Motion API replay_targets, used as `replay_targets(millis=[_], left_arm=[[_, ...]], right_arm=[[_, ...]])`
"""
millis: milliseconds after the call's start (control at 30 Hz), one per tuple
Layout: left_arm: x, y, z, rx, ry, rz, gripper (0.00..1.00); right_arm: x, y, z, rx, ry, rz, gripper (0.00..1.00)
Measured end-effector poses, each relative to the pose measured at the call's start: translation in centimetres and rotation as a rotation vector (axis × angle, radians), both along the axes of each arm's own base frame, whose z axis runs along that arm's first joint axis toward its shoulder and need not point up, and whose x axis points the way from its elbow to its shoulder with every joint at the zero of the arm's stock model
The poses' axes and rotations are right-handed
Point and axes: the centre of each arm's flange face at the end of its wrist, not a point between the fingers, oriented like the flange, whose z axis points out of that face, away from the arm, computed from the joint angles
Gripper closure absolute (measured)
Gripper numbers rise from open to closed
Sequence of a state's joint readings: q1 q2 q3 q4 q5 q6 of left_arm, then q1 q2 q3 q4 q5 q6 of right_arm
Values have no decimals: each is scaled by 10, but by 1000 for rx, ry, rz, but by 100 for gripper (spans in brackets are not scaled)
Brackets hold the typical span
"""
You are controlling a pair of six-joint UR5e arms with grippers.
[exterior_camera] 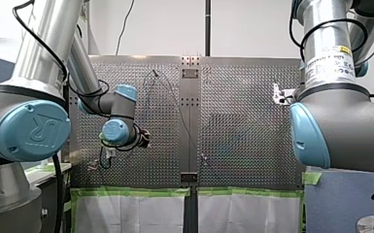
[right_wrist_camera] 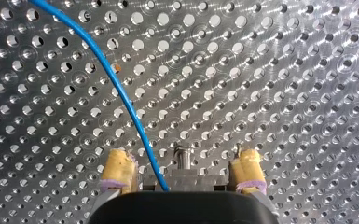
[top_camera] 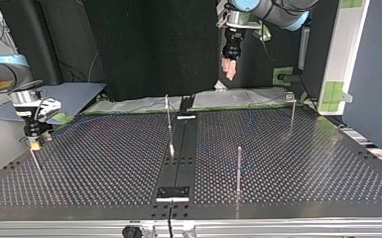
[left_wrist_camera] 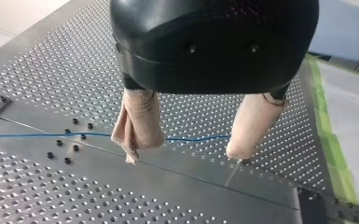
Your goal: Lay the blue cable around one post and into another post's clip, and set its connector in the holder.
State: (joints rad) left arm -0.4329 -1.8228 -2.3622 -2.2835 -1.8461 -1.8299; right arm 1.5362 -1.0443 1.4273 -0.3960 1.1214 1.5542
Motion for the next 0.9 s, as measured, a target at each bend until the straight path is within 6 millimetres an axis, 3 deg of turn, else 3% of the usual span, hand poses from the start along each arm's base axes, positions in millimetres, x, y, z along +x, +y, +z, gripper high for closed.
replay_targets(millis=[900], left_arm=[[23, -4, 20, 111, -235, 49, 0]], right_arm=[[0, 0, 0, 0, 5, 1, 2]])
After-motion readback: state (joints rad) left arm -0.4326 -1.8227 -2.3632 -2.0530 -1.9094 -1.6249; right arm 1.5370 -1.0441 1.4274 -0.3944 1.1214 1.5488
